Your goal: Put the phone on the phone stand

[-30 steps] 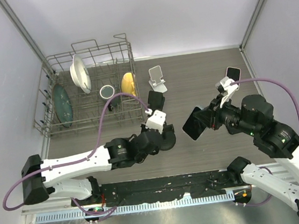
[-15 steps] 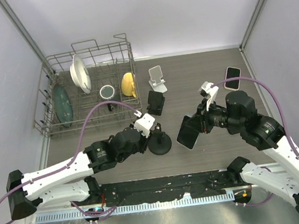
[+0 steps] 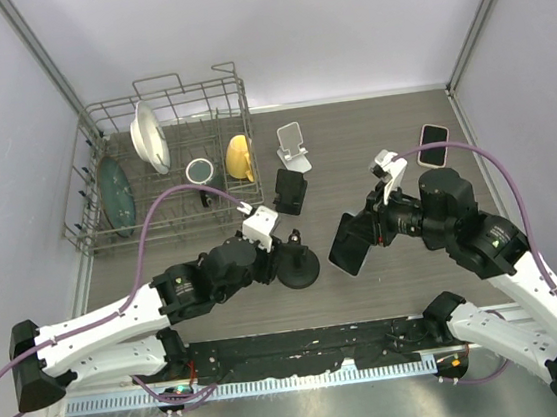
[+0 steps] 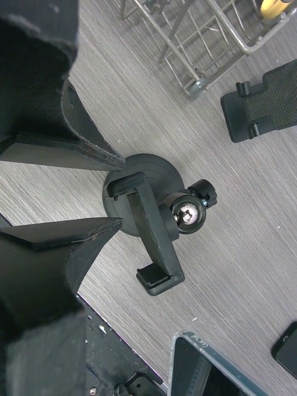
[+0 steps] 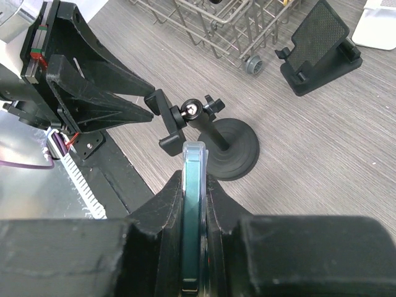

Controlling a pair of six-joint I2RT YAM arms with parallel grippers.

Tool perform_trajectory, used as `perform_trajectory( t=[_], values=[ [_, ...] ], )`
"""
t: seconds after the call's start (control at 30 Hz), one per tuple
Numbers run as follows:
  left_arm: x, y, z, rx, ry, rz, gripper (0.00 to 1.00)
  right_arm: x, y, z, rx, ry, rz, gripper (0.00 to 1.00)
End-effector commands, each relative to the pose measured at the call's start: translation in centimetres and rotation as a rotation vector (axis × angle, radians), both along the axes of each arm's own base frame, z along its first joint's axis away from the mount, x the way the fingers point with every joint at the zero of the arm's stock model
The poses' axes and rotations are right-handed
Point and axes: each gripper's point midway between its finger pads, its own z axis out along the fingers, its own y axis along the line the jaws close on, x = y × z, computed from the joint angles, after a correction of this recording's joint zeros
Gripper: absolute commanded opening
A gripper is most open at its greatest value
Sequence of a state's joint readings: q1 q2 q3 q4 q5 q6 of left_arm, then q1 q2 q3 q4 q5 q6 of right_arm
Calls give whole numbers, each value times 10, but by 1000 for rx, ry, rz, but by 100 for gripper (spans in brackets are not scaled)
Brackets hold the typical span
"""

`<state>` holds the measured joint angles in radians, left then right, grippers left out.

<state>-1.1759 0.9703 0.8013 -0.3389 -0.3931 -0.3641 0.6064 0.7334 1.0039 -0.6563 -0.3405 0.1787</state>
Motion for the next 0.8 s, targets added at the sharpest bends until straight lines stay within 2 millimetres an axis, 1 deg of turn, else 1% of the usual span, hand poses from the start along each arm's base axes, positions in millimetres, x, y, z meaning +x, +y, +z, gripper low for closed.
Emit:
perform_trajectory(
  t=[0.0,0.23,0.47,0.63,0.77],
  values=[
    [6,-3,9,-64,-18,36,39,12,5,40,94,-109,-31,1],
    [11,-4,3,-32,-31,52,38,12,8,41,100,-105,-14,1],
    [15,-6,4,-42,-49,61,38,17,10,24,43,-86,-4,1],
    [15,-5,1,-38,-50,63,34,16,13,33,78,-101,4,1],
    [16,-4,2,-48,-58,72,32,15,16,30,80,-87,19,1]
  ],
)
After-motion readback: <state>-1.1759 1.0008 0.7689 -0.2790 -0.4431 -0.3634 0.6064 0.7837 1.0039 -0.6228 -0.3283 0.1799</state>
